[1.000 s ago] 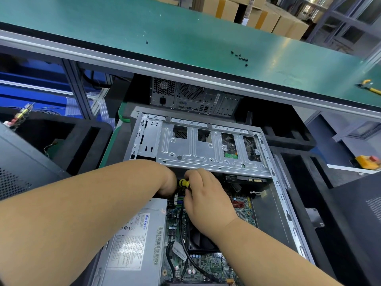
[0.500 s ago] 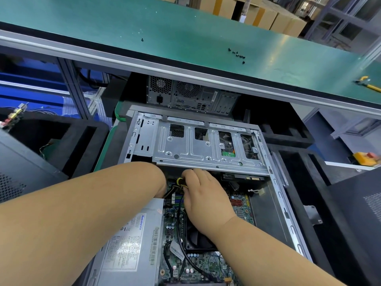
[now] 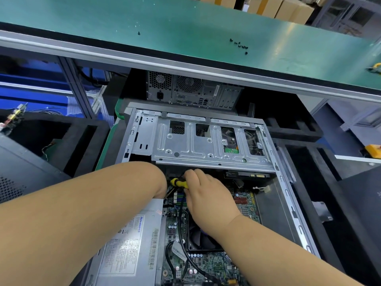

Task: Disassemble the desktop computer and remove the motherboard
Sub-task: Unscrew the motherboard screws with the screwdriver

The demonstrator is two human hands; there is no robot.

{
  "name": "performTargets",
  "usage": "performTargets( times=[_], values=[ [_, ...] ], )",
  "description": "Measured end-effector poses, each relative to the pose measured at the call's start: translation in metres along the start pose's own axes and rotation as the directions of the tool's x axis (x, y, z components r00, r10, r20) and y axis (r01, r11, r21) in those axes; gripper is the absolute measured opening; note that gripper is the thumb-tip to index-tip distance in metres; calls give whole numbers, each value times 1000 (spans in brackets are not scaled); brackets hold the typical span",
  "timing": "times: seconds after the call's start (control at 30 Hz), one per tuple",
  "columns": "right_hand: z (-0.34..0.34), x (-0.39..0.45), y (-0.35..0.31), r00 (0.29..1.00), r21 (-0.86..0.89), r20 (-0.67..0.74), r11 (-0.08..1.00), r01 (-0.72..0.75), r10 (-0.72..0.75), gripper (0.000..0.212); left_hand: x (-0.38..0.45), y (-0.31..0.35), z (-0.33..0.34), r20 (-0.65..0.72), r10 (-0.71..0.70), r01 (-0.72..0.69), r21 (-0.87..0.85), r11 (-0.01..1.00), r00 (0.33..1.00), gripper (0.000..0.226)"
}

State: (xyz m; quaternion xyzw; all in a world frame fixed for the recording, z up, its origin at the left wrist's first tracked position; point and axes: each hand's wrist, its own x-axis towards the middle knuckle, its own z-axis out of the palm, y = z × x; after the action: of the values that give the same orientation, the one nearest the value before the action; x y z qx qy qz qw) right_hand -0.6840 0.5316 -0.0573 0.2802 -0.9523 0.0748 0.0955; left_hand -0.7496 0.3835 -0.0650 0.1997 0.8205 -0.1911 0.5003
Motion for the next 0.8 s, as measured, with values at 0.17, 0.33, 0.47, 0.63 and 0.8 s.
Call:
performTargets(
  times=[0.17,0.33,0.47,0.63,0.8],
  values=[
    [-19,1,0,988,19,-150,999,27,-24,20,3,4,-3,74,74,-96,354,930,995,43],
    [-66,-1,8,967,227,-194,967,-119,164,19,4,2,-3,14,147,-142,371,918,989,39],
    [-91,-6,20,932,445,-174,870,-213,317,7,-1,5,-4,-53,126,-103,317,943,991,45],
    [-107,2,31,899,596,-240,786,-162,367,9,-13,8,-5,-116,50,-32,151,988,992,46],
    [-108,12,48,928,675,-218,734,-79,301,7,-28,10,-9,-136,-49,58,61,996,989,55]
  ],
)
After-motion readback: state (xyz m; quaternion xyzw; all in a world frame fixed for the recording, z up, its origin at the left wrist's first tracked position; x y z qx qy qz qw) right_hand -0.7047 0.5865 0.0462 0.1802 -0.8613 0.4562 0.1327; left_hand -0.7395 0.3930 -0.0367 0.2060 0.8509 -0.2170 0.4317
